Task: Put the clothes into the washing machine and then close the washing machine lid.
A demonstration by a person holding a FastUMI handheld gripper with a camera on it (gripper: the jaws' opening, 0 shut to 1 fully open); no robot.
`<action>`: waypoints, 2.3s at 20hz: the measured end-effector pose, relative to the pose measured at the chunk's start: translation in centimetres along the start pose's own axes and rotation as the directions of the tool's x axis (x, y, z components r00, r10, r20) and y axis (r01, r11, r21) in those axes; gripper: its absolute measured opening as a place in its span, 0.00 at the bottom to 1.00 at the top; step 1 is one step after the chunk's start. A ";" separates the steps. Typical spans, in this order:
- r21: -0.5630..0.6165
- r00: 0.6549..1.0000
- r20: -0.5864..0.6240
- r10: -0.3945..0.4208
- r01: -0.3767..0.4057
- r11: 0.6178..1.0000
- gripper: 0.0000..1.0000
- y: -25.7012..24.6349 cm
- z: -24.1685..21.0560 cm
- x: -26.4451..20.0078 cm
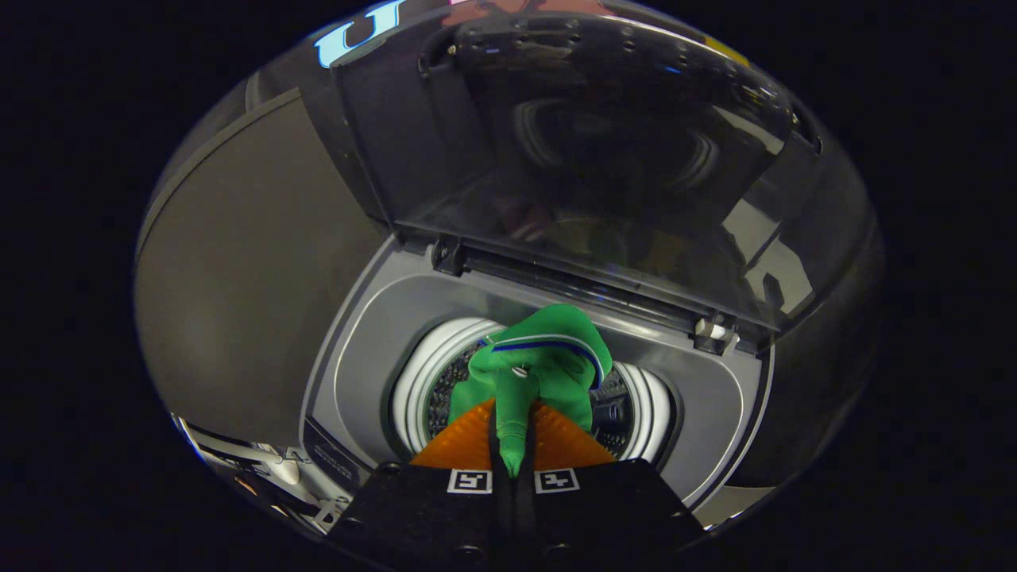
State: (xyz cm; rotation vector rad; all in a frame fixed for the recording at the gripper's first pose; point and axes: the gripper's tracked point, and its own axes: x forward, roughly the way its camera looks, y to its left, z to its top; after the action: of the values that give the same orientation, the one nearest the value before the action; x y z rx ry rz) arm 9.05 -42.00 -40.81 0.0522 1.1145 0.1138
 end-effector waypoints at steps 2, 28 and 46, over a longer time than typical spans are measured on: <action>0.010 1.000 -0.007 -0.022 0.022 1.000 0.05 -0.5 -0.8 0.5; 0.236 0.989 0.129 -0.076 0.043 0.971 0.99 -1.9 2.3 -0.7; 0.254 0.735 0.655 -0.178 0.008 0.967 0.99 2.8 15.8 -19.1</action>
State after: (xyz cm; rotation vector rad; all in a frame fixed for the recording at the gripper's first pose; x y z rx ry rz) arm 14.76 -41.26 -16.56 0.2334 0.3843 -0.1294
